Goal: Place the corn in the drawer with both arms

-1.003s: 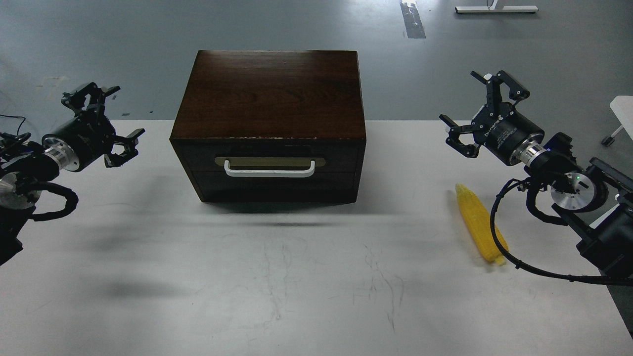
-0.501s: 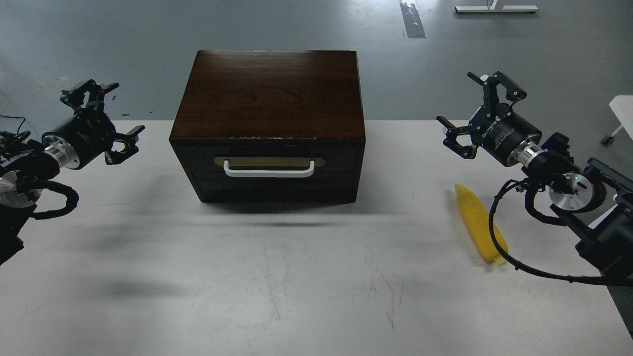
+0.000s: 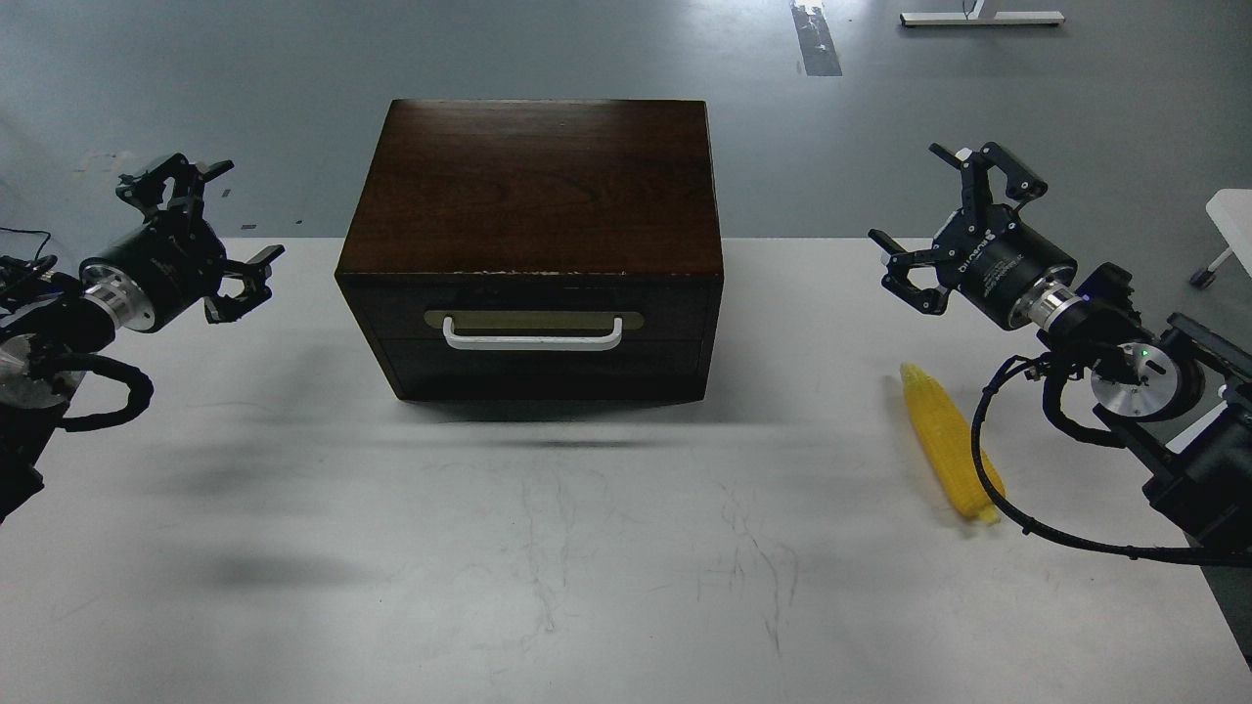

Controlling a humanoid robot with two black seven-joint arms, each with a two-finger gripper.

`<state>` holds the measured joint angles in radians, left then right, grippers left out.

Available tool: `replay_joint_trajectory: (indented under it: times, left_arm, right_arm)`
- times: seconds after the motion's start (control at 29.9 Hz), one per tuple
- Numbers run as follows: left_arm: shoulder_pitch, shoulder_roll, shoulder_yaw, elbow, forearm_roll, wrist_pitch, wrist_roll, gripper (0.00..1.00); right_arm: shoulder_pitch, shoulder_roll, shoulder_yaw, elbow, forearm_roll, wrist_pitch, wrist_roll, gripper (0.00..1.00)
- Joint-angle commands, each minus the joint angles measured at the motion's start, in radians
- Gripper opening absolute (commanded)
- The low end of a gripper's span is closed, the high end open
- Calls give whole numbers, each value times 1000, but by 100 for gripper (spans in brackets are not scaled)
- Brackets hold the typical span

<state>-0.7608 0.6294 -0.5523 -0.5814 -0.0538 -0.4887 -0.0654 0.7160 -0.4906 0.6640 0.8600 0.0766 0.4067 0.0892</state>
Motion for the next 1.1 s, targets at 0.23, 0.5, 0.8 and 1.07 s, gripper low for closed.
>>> replay_joint_trajectory:
  times: [0.23,0.5,0.8,1.07]
  left_arm:
    - [3,35,3,0,2,0,1,99]
    - [-2,73,2,-1,-1,0,4,99]
    - [-113,191,12,5,459,56,-34,99]
    - [-146,305,12,-55,615,183,-348,99]
  right_arm:
    - [16,0,-1,-1,0,58,-12,100]
    - [106,10,-93,-53,-14,58,-12,100]
    - [103,38,-107,-62,-14,55,-5,100]
    - [95,29,-101,-62,-14,55,1,100]
